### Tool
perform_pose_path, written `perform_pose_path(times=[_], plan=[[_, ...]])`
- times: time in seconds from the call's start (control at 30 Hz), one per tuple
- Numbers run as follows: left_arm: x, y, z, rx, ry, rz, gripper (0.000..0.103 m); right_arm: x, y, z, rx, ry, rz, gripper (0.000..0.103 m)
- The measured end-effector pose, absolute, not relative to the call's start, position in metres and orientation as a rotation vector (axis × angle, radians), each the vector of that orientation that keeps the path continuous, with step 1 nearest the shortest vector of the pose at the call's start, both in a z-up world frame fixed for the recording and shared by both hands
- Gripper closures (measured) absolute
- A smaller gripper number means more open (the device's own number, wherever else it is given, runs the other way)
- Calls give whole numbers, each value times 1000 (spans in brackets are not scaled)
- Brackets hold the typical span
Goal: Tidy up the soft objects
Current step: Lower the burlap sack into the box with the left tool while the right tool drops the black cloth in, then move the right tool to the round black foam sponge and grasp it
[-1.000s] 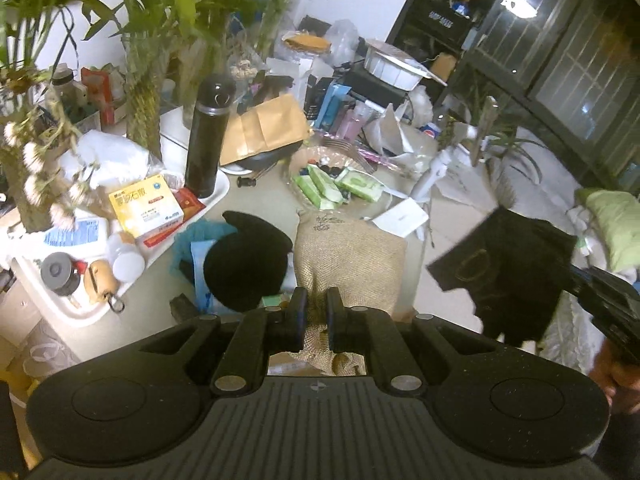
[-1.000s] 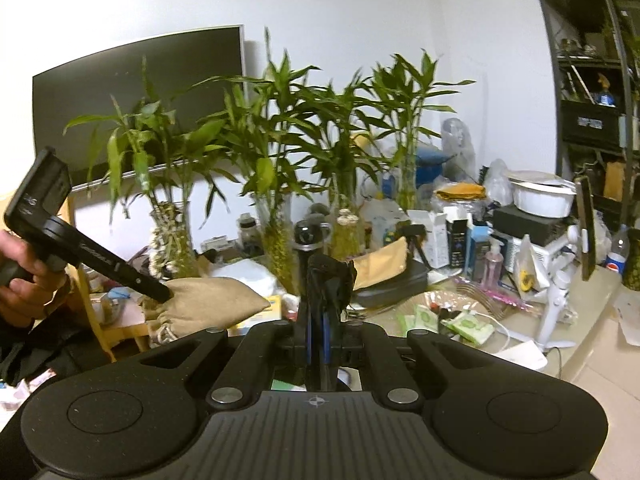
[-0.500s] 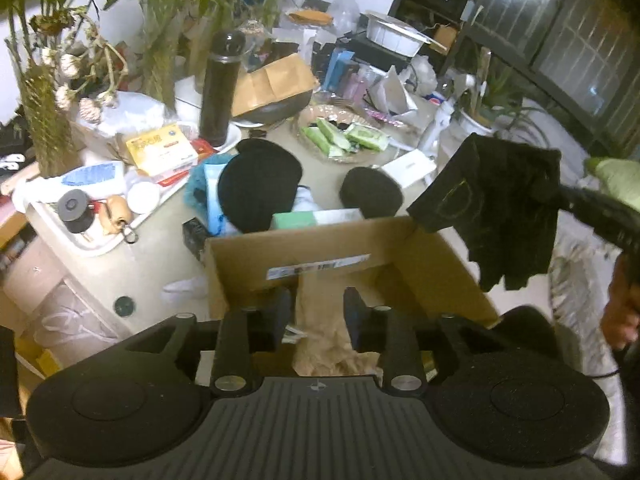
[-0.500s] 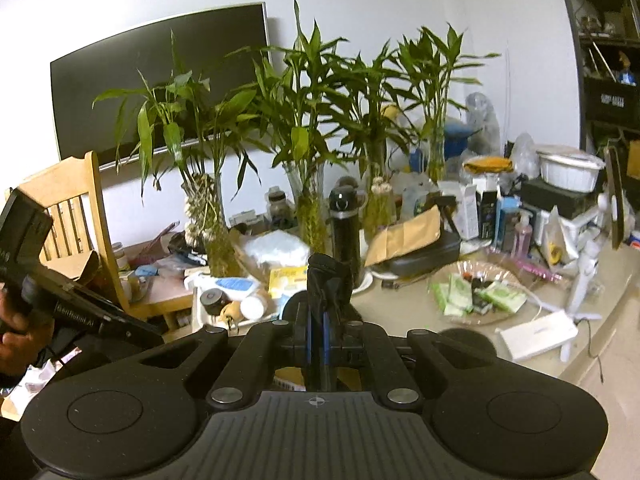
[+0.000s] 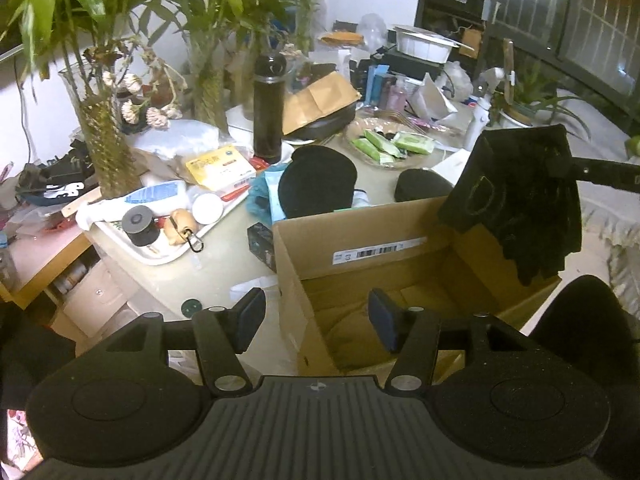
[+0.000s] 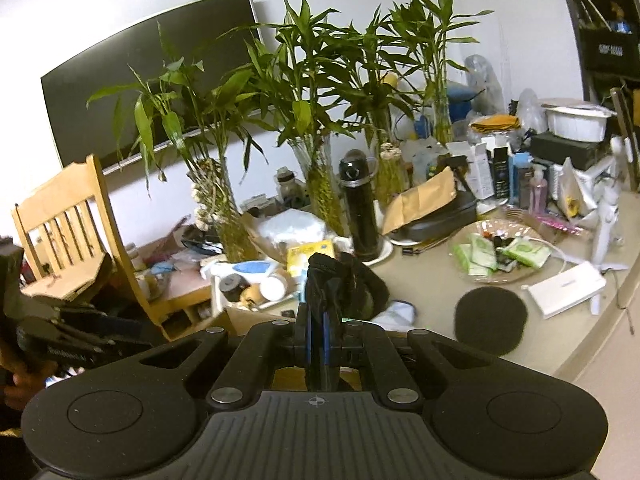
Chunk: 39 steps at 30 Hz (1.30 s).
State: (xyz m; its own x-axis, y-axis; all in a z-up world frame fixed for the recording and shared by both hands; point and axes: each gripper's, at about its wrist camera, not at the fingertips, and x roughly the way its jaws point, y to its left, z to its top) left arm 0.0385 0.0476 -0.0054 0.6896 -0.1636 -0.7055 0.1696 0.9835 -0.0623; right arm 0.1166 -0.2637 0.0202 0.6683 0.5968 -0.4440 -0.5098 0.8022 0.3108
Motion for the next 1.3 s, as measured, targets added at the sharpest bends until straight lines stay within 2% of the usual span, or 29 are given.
perform_pose_path(times=[0.07, 0.1, 0.13, 0.2, 0.23, 0.27, 0.63, 0.77, 0.83, 1.3], plan=[[38, 49, -5, 3, 785, -179, 47, 122, -267, 18, 233, 576, 652, 94], [37, 49, -5, 0, 784, -178, 47, 127, -270, 14, 278, 595, 652, 90], [37, 50, -6, -4, 784, -177, 47, 133, -272, 9, 299, 622, 630, 82], [36, 51, -5, -13, 779, -180, 47, 142, -274, -1, 289, 674, 550, 12], [35, 52, -5, -13, 777, -181, 47, 143, -274, -4, 274, 675, 527, 3], [35, 52, -5, -11, 775, -179, 47, 142, -274, -7, 254, 667, 511, 1], [32, 51, -10, 20, 771, -155, 40, 134, -271, -21, 134, 716, 473, 0], [32, 53, -11, 13, 762, -152, 29, 132, -271, -21, 116, 711, 462, 0], [32, 54, -11, 16, 755, -145, 27, 132, -272, -22, 115, 711, 456, 0], [40, 51, -14, 18, 755, -167, 26, 134, -269, -35, 104, 710, 405, 0]])
